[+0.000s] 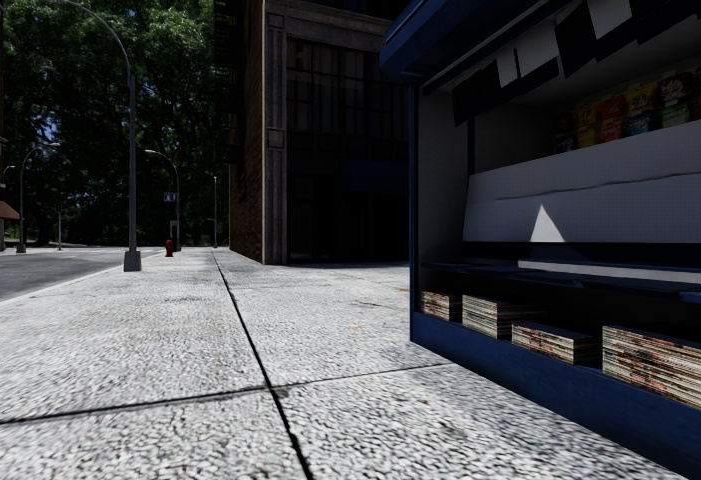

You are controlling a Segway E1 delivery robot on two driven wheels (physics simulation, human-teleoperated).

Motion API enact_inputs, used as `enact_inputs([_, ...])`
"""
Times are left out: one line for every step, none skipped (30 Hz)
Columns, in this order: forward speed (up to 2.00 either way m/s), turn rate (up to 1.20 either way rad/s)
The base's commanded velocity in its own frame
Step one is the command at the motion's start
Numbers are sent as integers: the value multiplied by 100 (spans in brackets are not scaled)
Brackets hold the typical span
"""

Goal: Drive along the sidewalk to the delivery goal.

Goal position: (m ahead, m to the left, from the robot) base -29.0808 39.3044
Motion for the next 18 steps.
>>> enact_inputs([0,0])
enact_inputs([0,0])
enact_inputs([0,0])
enact_inputs([3,0])
enact_inputs([11,0])
enact_inputs([23,2])
enact_inputs([23,2])
enact_inputs([38,8])
enact_inputs([50,10])
enact_inputs([62,11])
enact_inputs([76,14])
enact_inputs([76,14])
enact_inputs([81,18])
enact_inputs([82,21])
enact_inputs([82,26])
enact_inputs([82,30])
enact_inputs([82,30])
enact_inputs([82,33])
